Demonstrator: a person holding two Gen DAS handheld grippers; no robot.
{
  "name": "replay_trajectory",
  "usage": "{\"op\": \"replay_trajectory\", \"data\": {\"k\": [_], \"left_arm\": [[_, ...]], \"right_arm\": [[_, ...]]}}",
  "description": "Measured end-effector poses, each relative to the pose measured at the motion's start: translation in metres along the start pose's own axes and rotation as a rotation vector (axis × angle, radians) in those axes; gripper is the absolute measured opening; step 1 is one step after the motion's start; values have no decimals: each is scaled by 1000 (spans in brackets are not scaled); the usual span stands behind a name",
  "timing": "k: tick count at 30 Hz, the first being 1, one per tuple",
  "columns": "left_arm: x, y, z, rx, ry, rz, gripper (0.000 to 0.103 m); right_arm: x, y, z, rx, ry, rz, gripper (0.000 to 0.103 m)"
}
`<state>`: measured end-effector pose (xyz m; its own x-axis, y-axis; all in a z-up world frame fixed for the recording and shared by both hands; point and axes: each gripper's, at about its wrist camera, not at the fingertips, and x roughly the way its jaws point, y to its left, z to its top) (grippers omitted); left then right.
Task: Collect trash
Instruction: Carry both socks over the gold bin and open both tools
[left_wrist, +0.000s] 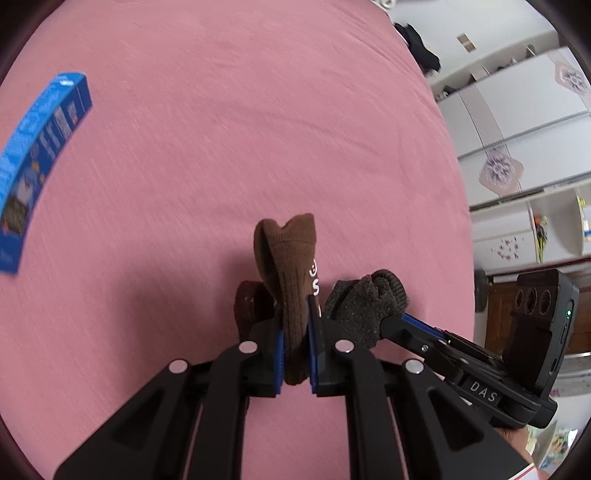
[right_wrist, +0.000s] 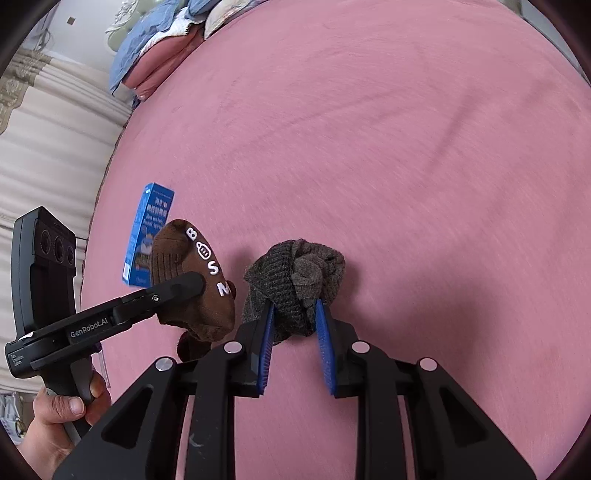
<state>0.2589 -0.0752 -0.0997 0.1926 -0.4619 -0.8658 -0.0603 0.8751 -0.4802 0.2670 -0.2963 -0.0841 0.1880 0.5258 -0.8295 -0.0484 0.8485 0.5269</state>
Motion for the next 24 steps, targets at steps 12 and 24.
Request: {"op": "replay_trajectory", "data": {"k": [12,24], "left_arm": [[21,-101,-94,120,95,-25,10],[82,-237,-155,284,196,-68,10]], "right_arm": [[-77,-65,-93,123,-52,-49,22],[-162,-171,-166,289,-143,-109,22]]}}
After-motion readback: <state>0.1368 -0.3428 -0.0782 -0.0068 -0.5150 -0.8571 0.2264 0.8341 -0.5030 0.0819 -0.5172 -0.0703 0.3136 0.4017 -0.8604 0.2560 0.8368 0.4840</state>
